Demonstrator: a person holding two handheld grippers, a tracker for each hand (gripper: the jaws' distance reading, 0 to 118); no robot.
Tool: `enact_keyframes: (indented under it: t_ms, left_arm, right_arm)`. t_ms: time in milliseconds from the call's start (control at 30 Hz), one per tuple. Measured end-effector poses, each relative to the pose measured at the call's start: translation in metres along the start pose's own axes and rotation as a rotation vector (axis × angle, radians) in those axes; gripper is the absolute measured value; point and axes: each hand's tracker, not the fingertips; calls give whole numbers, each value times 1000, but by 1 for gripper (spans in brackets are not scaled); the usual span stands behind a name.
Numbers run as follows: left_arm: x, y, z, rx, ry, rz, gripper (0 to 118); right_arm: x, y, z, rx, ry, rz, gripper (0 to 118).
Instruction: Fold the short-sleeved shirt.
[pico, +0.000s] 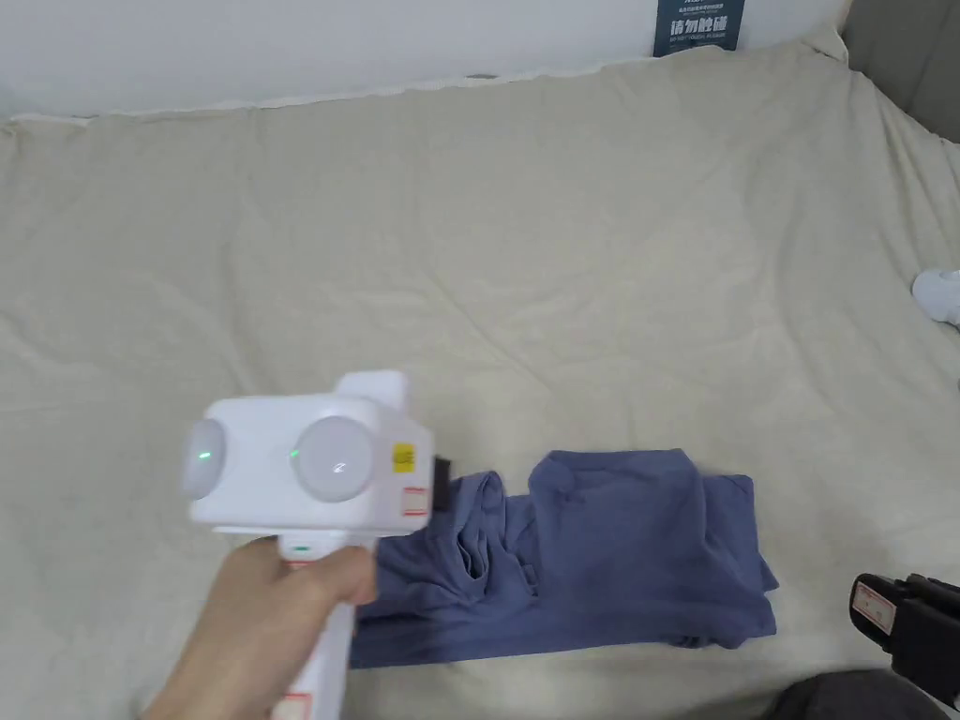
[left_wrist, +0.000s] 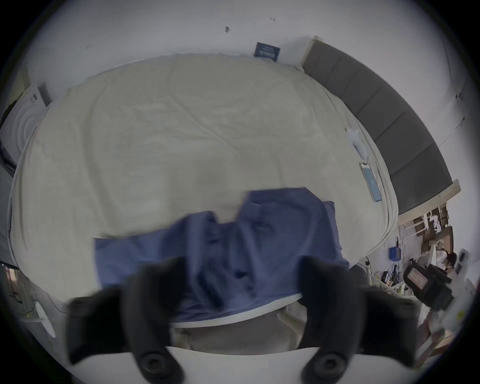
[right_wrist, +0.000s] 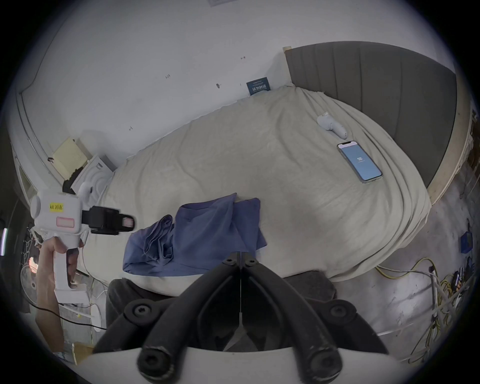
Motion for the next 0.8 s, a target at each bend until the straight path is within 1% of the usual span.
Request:
enact_keyframes:
  t_ms: [33, 133, 167, 200, 233, 300, 333, 400, 433, 467, 500, 533, 567, 600, 633, 700, 767, 800]
  left_arm:
    - [-15, -2, -2, -18, 109, -27, 0]
    - [-50, -14, -34, -87, 372, -34, 0]
    - [-54, -16, -47, -76, 477, -59, 0]
    - [-45, -22, -59, -93, 533, -92, 0]
    - [-33, -26, -71, -134, 576, -118, 0]
    - [4, -35, -93, -113, 548, -222, 0]
    - [28, -38, -105, -117, 573, -274, 0]
    - [87, -52, -121, -51, 587, -434, 0]
    - [117, -59, -127, -67, 536, -488, 0]
    - [141, -65, -125, -70, 439, -485, 0]
    - [160, -71, -125, -62, 383, -502, 0]
    - [178, -77, -122, -21, 428, -557, 0]
    - [185, -78, -113, 73, 408, -571, 0]
    - [181, -70, -102, 110, 293, -534, 0]
    - [174, -64, -94, 88, 156, -479, 0]
    - [150, -55, -80, 2, 23, -336, 0]
    - [96, -37, -62, -41, -158, -189, 0]
    - [69, -33, -56, -60, -206, -127, 0]
  right_arm:
    - [-1, -1, -2, -6, 10, -5, 0]
    - [-3, -4, -7, -13, 23, 1, 0]
    - [-3, -5, -8, -16, 28, -2, 0]
    - [-3, -5, -8, -22, 36, -7, 0]
    - [-4, -6, -8, -27, 45, -14, 0]
    - [-5, -7, -7, -32, 46, -12, 0]
    - [-5, -8, -5, -31, 42, -9, 0]
    - [-5, -8, -2, -34, 34, -14, 0]
    - [-3, -8, 0, -35, 34, -21, 0]
    - [-2, -8, 3, -30, 28, -30, 0]
    - [-2, -8, 5, -26, 21, -35, 0]
    - [-1, -7, 8, -25, 13, -36, 0]
    - [-1, -7, 10, -21, 5, -38, 0]
    - [0, -7, 12, -15, 2, -42, 0]
    - [0, -7, 13, -13, -1, -47, 0]
    - [-1, -6, 12, -17, -5, -46, 0]
    - [-4, -5, 7, -20, -13, -34, 0]
    - [-6, -4, 4, -24, -13, -31, 0]
